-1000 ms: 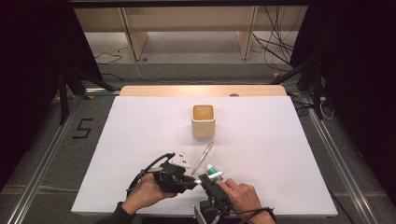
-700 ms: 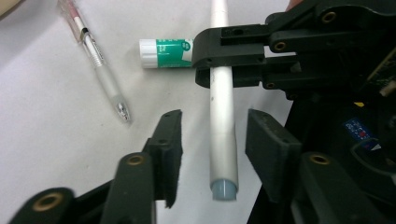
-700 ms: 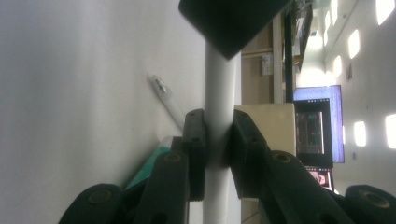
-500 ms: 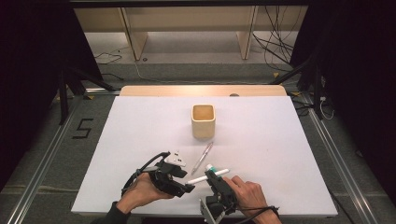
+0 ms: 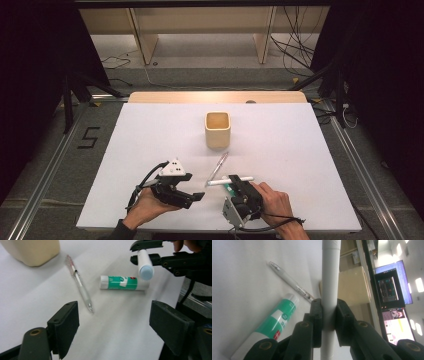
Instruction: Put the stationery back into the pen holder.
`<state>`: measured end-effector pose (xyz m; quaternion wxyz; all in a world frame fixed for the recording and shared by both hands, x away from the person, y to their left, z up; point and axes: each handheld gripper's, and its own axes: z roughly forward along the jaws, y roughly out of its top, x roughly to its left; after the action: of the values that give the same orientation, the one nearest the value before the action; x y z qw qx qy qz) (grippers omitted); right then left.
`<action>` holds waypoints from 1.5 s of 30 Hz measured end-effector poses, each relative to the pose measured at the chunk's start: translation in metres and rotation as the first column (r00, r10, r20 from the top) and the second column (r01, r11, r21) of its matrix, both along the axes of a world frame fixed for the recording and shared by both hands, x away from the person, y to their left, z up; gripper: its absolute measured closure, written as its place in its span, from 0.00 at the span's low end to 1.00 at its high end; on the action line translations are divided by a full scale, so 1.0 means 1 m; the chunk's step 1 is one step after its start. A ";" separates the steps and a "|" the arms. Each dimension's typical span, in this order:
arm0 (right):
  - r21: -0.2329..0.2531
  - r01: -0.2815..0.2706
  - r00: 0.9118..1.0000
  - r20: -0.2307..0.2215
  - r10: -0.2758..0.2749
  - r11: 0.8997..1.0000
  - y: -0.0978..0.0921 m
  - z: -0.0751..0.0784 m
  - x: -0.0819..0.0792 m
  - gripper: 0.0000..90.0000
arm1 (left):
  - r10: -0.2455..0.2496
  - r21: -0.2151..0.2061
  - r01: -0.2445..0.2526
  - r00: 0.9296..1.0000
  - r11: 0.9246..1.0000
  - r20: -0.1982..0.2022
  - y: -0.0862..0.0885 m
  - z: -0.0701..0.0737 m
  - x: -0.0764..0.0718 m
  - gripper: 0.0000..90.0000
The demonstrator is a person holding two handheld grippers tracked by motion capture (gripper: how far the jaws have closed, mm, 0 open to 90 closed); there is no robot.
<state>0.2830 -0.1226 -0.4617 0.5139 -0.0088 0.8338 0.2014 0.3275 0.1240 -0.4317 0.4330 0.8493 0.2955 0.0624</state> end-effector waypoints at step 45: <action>0.730 0.407 0.787 -0.586 0.195 0.550 -0.022 0.072 0.125 0.87 | 0.191 -0.154 -0.171 0.973 0.973 0.126 0.050 -0.035 -0.016 0.17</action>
<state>0.4076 -0.1447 -0.3894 0.1718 0.3527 0.7541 0.5267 0.3120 0.1737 -0.4668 0.5044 0.7793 0.3444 0.1400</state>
